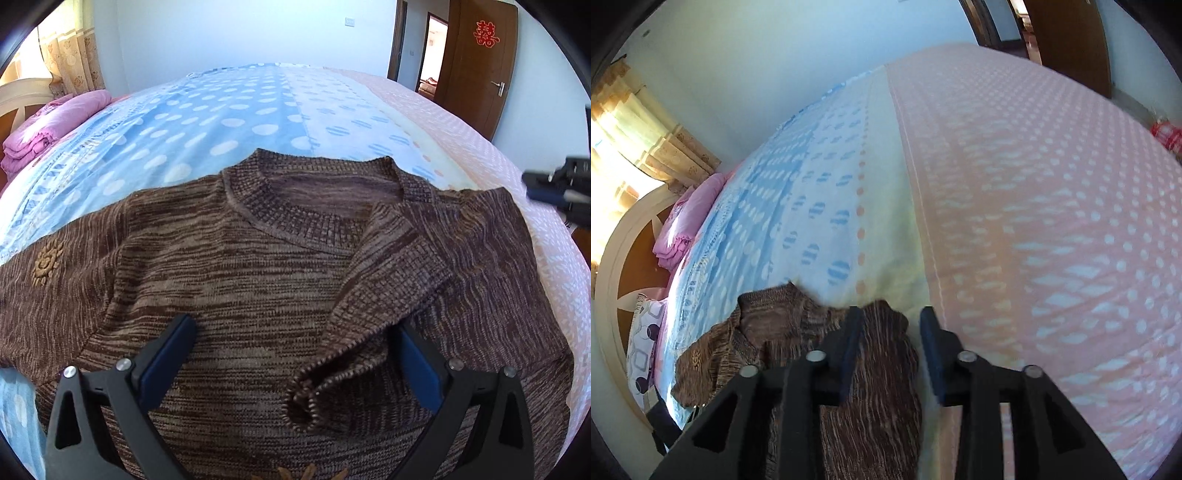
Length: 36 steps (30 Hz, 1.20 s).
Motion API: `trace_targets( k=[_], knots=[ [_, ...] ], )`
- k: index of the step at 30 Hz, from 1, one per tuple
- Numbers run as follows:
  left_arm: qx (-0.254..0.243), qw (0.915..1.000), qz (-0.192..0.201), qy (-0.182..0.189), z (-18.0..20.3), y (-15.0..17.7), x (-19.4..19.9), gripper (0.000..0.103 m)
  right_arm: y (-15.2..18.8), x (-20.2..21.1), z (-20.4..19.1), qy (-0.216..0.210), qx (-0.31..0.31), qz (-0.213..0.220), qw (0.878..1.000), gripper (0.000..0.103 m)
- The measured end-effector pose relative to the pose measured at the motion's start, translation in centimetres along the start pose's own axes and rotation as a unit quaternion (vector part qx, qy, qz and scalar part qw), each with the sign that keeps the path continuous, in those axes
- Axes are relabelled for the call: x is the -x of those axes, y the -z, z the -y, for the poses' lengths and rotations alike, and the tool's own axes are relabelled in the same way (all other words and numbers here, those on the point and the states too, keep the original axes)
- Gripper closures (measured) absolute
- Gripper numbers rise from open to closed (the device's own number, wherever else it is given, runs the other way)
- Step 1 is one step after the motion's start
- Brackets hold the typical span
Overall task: Fold small clothes
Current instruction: 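Grasp the sweater side edge with the left gripper and lift it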
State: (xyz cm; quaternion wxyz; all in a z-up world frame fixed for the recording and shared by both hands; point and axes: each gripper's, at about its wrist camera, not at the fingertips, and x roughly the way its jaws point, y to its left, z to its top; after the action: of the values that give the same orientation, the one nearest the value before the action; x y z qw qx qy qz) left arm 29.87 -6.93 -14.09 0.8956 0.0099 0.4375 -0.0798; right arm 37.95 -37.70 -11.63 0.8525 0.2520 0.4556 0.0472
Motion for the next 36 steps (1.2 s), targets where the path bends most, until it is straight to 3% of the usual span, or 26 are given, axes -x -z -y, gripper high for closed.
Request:
trace_targets(
  k=[2, 3, 4, 5, 8, 10, 13, 16, 18, 21, 23, 26, 28, 31, 33, 34, 35, 36],
  knots=[
    [0.0, 1.0, 0.0, -0.001, 0.0, 0.0, 0.0, 0.0, 0.2, -1.8, 0.2, -0.022, -0.014, -0.017, 1.0, 0.055],
    [0.0, 1.0, -0.001, -0.001, 0.1, 0.0, 0.0, 0.0, 0.0, -2.6, -0.1, -0.027, -0.011, -0.019, 0.999, 0.062],
    [0.002, 1.0, -0.001, 0.0, 0.0, -0.1, 0.0, 0.0, -0.1, -3.2, -0.9, -0.021, 0.002, -0.018, 1.0, 0.092],
    [0.005, 1.0, -0.001, 0.003, 0.0, -0.1, 0.0, 0.0, -0.3, -3.6, -1.6, -0.007, 0.017, -0.013, 1.0, 0.095],
    [0.03, 0.999, 0.009, 0.032, -1.0, -0.3, 0.2, 0.0, -0.4, -3.9, -4.6, 0.079, 0.1, 0.028, 0.991, 0.095],
    [0.062, 0.9956, 0.024, 0.066, -2.2, -0.2, 0.5, 0.002, 0.2, -3.9, -5.6, 0.162, 0.144, 0.054, 0.975, 0.094],
    [0.096, 0.9905, 0.037, 0.091, -3.5, 0.0, 0.8, 0.008, 1.7, -1.4, -6.4, 0.227, 0.17, 0.109, 0.953, 0.086],
    [0.101, 0.9896, 0.038, 0.096, -3.5, -0.1, 0.8, 0.009, 4.6, 2.4, -6.9, 0.186, 0.195, 0.132, 0.954, 0.072],
    [0.088, 0.9919, 0.036, 0.084, -2.9, -0.2, 0.8, 0.008, 6.8, 3.4, -7.4, 0.166, 0.217, 0.118, 0.955, 0.073],
    [0.04, 0.9949, 0.033, 0.086, -1.1, -0.4, 0.9, 0.0, 10.2, 3.1, -7.4, 0.133, 0.227, 0.067, 0.962, 0.073],
    [0.003, 0.9969, 0.026, 0.075, 0.3, -0.3, 0.9, 0.0, 12.1, 2.0, -6.8, 0.133, 0.224, 0.042, 0.965, 0.072],
    [-0.016, 0.9976, 0.014, 0.066, 0.9, -0.3, 0.5, 0.003, 13.8, 1.3, -6.1, 0.14, 0.234, 0.067, 0.96, 0.072],
    [-0.002, 0.9975, 0.019, 0.068, 0.3, -0.2, 0.6, 0.019, 13.9, 1.2, -6.2, 0.144, 0.234, 0.069, 0.959, 0.072],
    [0.062, 0.9934, 0.034, 0.091, -2.3, -0.1, 1.0, 0.055, 14.2, 1.2, -6.4, 0.146, 0.236, 0.073, 0.958, 0.071],
    [0.122, 0.9854, 0.035, 0.113, -4.6, 0.2, 1.0, 0.088, 14.3, 1.3, -6.3, 0.144, 0.235, 0.074, 0.958, 0.071],
    [0.165, 0.9771, 0.027, 0.132, -6.2, 0.6, 0.7, 0.088, 14.3, 1.4, -6.3, 0.144, 0.236, 0.074, 0.958, 0.071],
    [0.196, 0.9697, 0.018, 0.144, -7.4, 1.0, 0.5, 0.097, 14.4, 1.5, -6.3, 0.144, 0.236, 0.074, 0.958, 0.071],
    [0.224, 0.9616, 0.012, 0.158, -8.5, 1.5, 0.5, 0.096, 14.4, 1.5, -6.5, 0.143, 0.236, 0.075, 0.958, 0.071]
  ],
)
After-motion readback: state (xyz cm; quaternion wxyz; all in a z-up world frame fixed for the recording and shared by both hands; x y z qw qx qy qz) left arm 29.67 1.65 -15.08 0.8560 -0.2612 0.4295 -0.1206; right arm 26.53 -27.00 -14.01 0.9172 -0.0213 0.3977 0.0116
